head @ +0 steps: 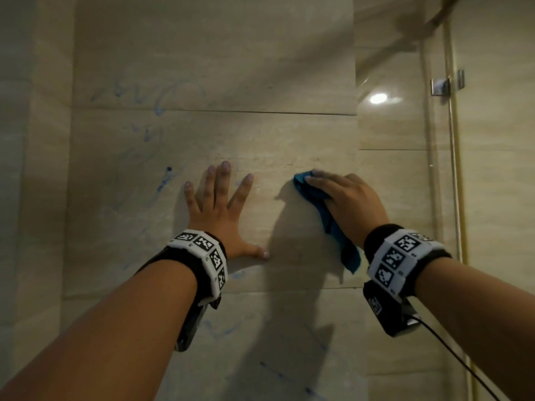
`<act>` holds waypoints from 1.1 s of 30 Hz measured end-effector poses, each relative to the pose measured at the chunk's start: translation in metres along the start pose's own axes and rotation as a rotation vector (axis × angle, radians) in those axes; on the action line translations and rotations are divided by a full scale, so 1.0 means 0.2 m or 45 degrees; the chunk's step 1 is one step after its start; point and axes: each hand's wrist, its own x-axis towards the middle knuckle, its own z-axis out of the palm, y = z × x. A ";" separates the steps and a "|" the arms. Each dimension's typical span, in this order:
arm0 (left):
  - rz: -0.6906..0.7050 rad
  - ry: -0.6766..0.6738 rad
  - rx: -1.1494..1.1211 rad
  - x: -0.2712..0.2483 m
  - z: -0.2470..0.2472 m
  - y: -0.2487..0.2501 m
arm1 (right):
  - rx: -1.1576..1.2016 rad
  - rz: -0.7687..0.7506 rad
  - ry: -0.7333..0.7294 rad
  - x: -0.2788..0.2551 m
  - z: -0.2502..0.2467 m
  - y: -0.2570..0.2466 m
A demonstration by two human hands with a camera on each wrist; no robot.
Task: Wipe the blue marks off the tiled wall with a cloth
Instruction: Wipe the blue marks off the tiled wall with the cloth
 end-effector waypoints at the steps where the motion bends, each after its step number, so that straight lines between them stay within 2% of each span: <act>1: 0.005 -0.002 -0.004 0.00 0.00 0.00 | -0.020 0.052 0.026 0.02 -0.01 0.01; 3: 0.005 -0.007 -0.003 0.00 0.00 0.00 | -0.063 0.134 0.064 0.03 -0.01 0.02; 6: -0.004 -0.008 0.004 0.00 0.00 0.00 | -0.122 0.152 0.092 -0.02 0.02 -0.02; 11: -0.009 -0.008 0.015 0.00 0.00 0.00 | -0.189 -0.044 0.001 -0.18 0.08 -0.07; 12: -0.007 -0.008 0.009 0.00 0.00 0.00 | -0.167 -0.029 -0.042 -0.18 0.06 -0.07; 14: -0.004 -0.008 0.002 0.00 0.00 0.00 | -0.077 0.150 -0.114 -0.14 0.02 -0.05; 16: -0.001 -0.013 0.008 0.00 0.00 0.00 | -0.037 0.285 -0.026 -0.07 -0.01 -0.02; 19: 0.003 -0.020 0.012 -0.01 0.00 0.00 | -0.086 0.270 0.158 -0.03 0.00 0.01; 23: -0.004 -0.013 0.017 -0.01 0.00 0.00 | -0.099 0.175 0.146 -0.14 0.06 -0.05; 28: 0.001 0.002 0.009 -0.01 0.00 0.00 | -0.065 0.034 -0.023 -0.28 0.07 -0.08; 30: 0.007 0.015 0.001 -0.01 0.00 0.00 | -0.052 0.072 -0.028 -0.25 0.05 -0.06; 33: 0.003 0.026 0.007 -0.01 0.01 0.00 | -0.010 0.245 0.112 -0.16 0.03 -0.05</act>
